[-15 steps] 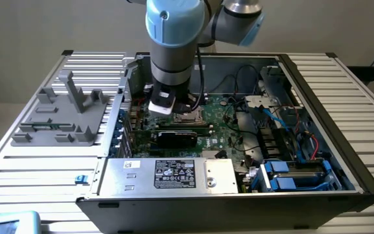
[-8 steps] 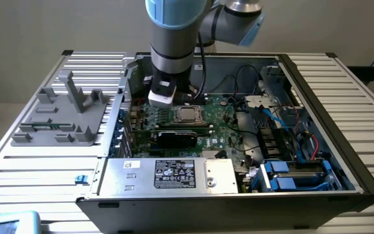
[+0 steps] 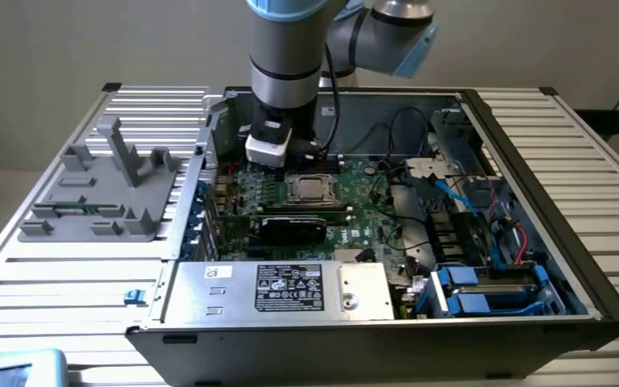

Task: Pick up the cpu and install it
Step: 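Install the second cpu locking lever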

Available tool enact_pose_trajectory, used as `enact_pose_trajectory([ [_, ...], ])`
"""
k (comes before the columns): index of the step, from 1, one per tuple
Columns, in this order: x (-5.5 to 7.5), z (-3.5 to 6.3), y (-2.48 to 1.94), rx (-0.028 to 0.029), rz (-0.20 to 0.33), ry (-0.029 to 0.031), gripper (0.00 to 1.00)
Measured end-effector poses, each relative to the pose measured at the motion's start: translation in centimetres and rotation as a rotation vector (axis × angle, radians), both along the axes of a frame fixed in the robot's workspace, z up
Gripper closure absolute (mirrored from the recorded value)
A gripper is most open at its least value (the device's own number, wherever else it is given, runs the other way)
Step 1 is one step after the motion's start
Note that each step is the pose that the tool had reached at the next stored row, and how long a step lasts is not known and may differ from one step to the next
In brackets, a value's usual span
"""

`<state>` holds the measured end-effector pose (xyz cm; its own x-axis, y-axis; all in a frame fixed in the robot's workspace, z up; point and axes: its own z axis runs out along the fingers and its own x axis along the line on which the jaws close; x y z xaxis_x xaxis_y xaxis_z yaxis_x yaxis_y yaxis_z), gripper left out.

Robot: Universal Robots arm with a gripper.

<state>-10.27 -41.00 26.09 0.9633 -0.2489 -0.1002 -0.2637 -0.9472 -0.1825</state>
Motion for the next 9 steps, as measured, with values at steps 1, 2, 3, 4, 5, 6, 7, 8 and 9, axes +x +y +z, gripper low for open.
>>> enact_pose_trajectory([
  [1,0.0,0.02,0.21,-0.0136,0.0,-0.0009,0.89],
  [2,0.0,0.07,0.45,-0.0251,0.0,-0.0021,0.89],
  [3,0.0,0.12,0.7,-0.0345,0.0,-0.0039,0.89],
  [4,0.0,0.19,0.96,-0.0431,0.0,-0.0058,0.89],
  [5,0.0,0.28,1.23,-0.0511,0.0,-0.0078,0.89],
  [6,0.0,0.4,1.48,-0.0579,0.0,-0.0094,0.89],
  [7,0.0,0.6,1.67,-0.0636,0.0,-0.0107,0.89],
  [8,0.0,0.81,1.85,-0.069,0.0,-0.0117,0.89],
  [9,0.0,1.04,2.03,-0.0745,0.0,-0.0125,0.89],
])
